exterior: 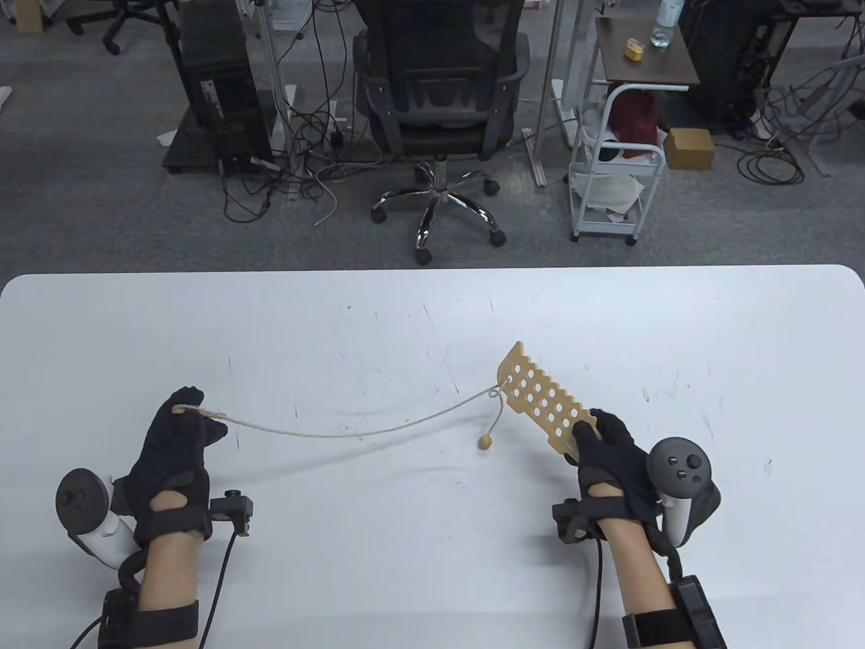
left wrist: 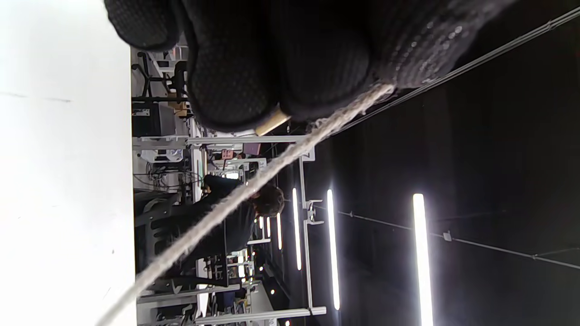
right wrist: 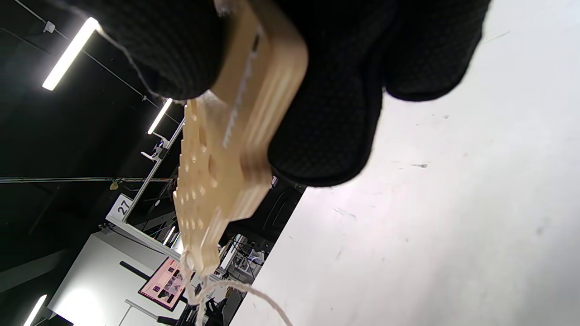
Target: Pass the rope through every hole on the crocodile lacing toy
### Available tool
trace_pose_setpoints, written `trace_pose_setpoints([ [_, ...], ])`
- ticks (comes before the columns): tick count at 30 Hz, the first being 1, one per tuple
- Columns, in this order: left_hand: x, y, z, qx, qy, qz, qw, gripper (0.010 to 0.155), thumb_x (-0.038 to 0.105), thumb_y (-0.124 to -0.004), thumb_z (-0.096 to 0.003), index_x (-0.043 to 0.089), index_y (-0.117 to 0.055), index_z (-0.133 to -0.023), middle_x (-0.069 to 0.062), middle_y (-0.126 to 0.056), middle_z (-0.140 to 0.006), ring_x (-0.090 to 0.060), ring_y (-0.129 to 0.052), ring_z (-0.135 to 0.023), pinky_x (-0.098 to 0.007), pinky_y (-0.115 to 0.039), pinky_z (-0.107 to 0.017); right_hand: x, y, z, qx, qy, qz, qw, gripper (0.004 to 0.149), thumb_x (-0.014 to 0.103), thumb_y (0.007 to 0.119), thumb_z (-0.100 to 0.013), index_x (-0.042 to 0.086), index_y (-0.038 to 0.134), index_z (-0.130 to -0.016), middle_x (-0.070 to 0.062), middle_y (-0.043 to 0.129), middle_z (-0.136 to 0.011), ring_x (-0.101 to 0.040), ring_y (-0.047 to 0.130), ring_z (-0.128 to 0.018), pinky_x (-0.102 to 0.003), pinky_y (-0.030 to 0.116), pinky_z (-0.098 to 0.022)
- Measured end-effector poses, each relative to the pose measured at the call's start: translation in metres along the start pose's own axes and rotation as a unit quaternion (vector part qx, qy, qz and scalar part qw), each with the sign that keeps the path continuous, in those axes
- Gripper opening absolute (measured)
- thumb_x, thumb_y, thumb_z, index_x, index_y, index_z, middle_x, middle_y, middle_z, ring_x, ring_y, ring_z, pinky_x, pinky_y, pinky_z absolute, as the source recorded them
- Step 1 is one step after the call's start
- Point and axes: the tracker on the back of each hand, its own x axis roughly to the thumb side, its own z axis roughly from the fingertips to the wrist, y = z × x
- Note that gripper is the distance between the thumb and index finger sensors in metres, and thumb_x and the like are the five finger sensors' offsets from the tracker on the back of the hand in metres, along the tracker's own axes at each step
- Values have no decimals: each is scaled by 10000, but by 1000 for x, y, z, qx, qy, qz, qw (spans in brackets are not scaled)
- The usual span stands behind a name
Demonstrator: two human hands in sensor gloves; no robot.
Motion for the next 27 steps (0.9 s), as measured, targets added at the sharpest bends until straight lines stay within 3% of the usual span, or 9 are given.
trace_pose_setpoints([
  [6,-2,-8,-1,-18,4,-34,999,469,457,-847,-422,403,-841,-887,95,-1130,-613,-195,-1098,-645,-485,-739,-683,4,4,3,8,-13,2,1000,477,339,835,-441,91,777,-845,-50,1005,-645,-271,1075,-429,-513,795,-467],
  [11,-6,-17,-3,-49,12,-55,997,510,449,-858,-425,320,-808,-916,87,-1082,-715,-190,-1088,-673,-473,-738,-682,8,8,6,17,-26,3,1000,476,339,836,-442,89,779,-842,-54,1006,-642,-271,1076,-427,-515,797,-462],
  [18,-11,-26,-2,-76,17,-82,994,701,644,-887,-348,278,-795,-939,62,-1045,-777,-219,-1063,-703,-481,-723,-686,14,12,11,26,-44,3,999,478,339,838,-440,89,779,-842,-51,1008,-640,-272,1076,-425,-514,797,-462],
  [27,-15,-39,-1,-106,17,-135,985,606,556,-917,-384,299,-814,-923,71,-1053,-769,-213,-1068,-698,-485,-725,-683,22,18,19,44,-69,3,997,472,338,836,-444,89,780,-841,-53,1008,-639,-271,1077,-423,-511,798,-464],
])
